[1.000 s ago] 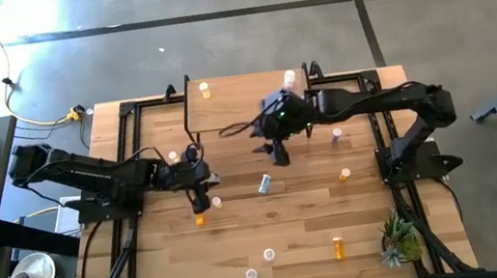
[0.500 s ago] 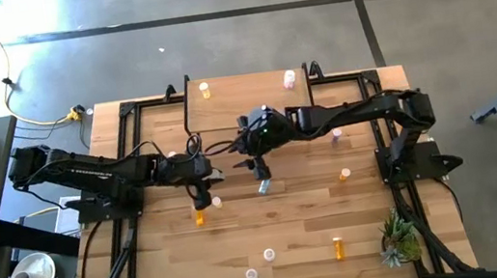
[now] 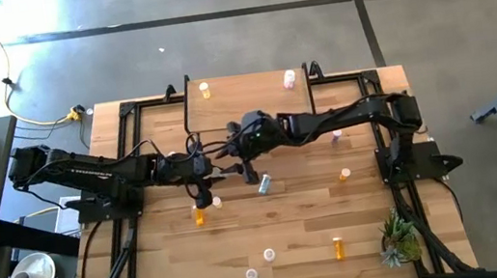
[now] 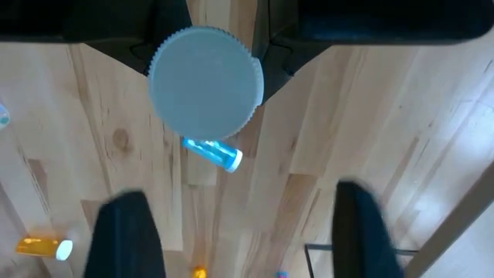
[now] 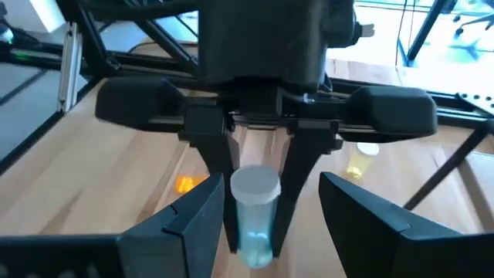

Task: Pick and place medicine bottles onto shelf by color
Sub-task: Put the bottom blue pill bottle on the shelf

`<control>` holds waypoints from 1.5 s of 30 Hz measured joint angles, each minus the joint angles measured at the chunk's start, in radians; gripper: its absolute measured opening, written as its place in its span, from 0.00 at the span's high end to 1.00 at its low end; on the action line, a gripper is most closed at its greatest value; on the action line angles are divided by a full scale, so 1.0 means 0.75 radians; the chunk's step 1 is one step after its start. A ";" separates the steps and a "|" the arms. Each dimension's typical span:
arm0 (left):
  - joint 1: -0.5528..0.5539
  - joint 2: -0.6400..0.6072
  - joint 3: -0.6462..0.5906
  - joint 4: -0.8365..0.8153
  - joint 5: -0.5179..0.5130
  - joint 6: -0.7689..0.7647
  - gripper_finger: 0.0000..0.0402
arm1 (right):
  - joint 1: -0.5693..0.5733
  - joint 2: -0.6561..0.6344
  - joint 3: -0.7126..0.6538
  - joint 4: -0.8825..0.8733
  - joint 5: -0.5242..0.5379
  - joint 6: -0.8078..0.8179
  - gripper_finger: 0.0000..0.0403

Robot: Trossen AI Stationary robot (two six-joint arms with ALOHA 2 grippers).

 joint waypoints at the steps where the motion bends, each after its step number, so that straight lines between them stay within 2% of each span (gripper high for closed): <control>1: 0.000 0.000 0.000 0.001 0.000 0.001 0.78 | 0.000 0.004 0.000 0.007 -0.001 0.004 0.49; 7: 0.000 0.000 0.000 0.003 0.000 0.010 0.78 | 0.010 0.054 0.000 0.097 -0.035 0.018 0.49; 25: 0.000 0.002 -0.001 0.079 0.001 0.034 0.78 | 0.014 0.073 0.000 0.078 -0.051 0.035 0.50; 36: 0.000 0.002 -0.002 0.102 -0.001 0.029 0.78 | 0.017 0.070 0.002 0.054 0.026 0.025 0.62; 45: 0.000 0.002 -0.002 0.106 -0.004 0.009 0.78 | 0.017 0.069 0.002 0.037 0.028 0.025 0.72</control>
